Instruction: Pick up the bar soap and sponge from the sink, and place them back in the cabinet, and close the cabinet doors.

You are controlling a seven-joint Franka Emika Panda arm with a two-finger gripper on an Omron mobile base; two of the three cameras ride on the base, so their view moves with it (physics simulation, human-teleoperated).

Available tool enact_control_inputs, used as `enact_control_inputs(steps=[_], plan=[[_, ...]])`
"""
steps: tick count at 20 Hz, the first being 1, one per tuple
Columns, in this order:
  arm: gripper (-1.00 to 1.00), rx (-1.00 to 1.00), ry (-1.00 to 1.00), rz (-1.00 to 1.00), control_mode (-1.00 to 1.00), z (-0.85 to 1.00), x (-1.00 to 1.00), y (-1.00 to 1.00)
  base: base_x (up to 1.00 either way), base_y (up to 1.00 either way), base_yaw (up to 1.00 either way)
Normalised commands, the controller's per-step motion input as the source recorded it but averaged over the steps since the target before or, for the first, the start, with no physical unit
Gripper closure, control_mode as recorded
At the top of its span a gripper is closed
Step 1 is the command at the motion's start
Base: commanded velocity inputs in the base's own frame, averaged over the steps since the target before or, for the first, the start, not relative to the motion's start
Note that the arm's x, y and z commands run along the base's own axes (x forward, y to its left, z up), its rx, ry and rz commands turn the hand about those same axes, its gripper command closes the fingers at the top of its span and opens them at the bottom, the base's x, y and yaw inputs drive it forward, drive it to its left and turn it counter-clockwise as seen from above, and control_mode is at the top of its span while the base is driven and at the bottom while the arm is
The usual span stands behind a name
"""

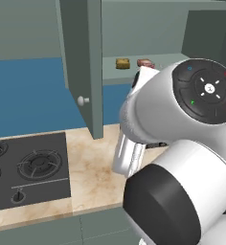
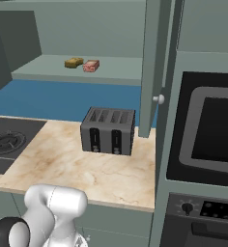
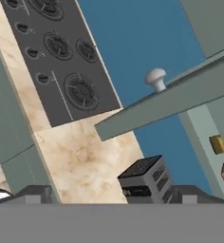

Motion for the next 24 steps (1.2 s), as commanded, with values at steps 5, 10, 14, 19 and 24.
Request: enact_control_inputs(steps=[5,10,14,19,24], plan=[[-1.0,-0.11,0.0,0.03,-1.0,0.0,0.0,0.39,0.0,0.0,0.0],[-1.0,-0.08,0.0,0.0,-1.0,0.0,0.06,0.25,0.0,0.0,0.0],[-1.0,-0.07,0.0,0.03,-1.0,0.0,0.16,0.22,0.0,0.0,0.0],[-1.0,-0.1,0.0,0.11,-1.0,0.0,0.25,0.24,0.0,0.0,0.0],[-1.0,-0.14,-0.03,0.13,-1.0,0.0,0.11,0.16,0.0,0.0,0.0]])
